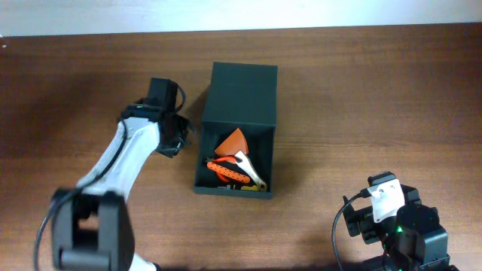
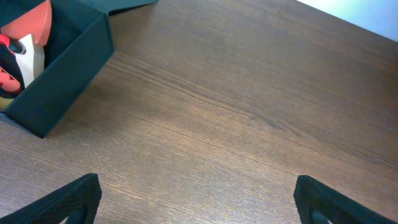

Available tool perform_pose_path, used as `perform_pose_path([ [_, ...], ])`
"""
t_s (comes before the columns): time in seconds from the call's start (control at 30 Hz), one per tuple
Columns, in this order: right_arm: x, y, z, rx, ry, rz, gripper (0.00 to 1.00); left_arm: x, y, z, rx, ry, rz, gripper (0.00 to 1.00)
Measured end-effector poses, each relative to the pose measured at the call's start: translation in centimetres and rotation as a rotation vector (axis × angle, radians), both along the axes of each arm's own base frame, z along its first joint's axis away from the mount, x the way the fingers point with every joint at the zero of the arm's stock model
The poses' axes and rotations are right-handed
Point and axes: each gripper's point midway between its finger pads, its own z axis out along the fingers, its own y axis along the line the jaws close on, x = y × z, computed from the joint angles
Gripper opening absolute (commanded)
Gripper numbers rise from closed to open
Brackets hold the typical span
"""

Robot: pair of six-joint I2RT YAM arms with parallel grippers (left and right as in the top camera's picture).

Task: Pack container
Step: 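Carry the pliers with the left gripper and drop them into the box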

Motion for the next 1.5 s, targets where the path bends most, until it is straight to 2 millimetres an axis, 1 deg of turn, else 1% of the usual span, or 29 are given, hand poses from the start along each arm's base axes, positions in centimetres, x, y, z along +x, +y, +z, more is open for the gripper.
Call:
perform_pose_path([
  [0.07,0.0,0.0,0.0,0.000,0.000,0.000,0.99,0.1,0.1,2.1,-0.001,-0.062,0.002,0.02],
  [0.13,0.0,0.0,0.0,0.000,0.000,0.000,0.99,0.1,0.0,3.8,-0.001,-0.108,-0.002,0.01],
  [0.2,0.0,0.0,0.0,0.000,0.000,-0.001,0.99,0.0,-0.6,5.0,0.001,-0.143,-0.018,0.02],
  [0.23,0.0,0.0,0.0,0.000,0.000,-0.001,0.99,-0.1,-1.3,5.4,0.000,-0.156,-0.038,0.02],
  [0.33,0.0,0.0,0.0,0.000,0.000,-0.001,0.99,-0.8,-4.4,5.8,-0.011,-0.166,-0.108,0.02],
  [0.47,0.0,0.0,0.0,0.000,0.000,0.000,0.99,-2.8,-10.0,5.8,-0.051,-0.158,-0.205,0.02],
  [0.57,0.0,0.0,0.0,0.000,0.000,0.000,0.99,-4.4,-13.0,5.8,-0.087,-0.145,-0.252,0.02],
  [0.67,0.0,0.0,0.0,0.000,0.000,-0.001,0.99,-5.4,-14.7,5.7,-0.120,-0.128,-0.276,0.02],
  [0.77,0.0,0.0,0.0,0.000,0.000,0.000,0.99,-5.9,-15.6,5.3,-0.133,-0.107,-0.289,0.02],
  [0.87,0.0,0.0,0.0,0.000,0.000,0.000,0.99,-6.3,-16.1,4.2,-0.131,-0.073,-0.294,0.02],
  [1.17,0.0,0.0,0.0,0.000,0.000,0.000,0.99,-7.2,-16.7,-1.8,-0.109,0.112,-0.258,0.02],
  [1.27,0.0,0.0,0.0,0.000,0.000,0.000,0.99,-7.5,-16.8,-2.9,-0.108,0.151,-0.255,0.03],
  [1.33,0.0,0.0,0.0,0.000,0.000,0.000,0.99,-7.8,-17.0,-3.3,-0.117,0.170,-0.257,0.12],
  [1.43,0.0,0.0,0.0,0.000,0.000,0.000,0.99,-8.0,-17.2,-3.7,-0.127,0.188,-0.259,0.35],
  [1.5,0.0,0.0,0.0,0.000,0.000,0.000,0.99,-8.0,-17.3,-3.7,-0.133,0.190,-0.259,0.46],
])
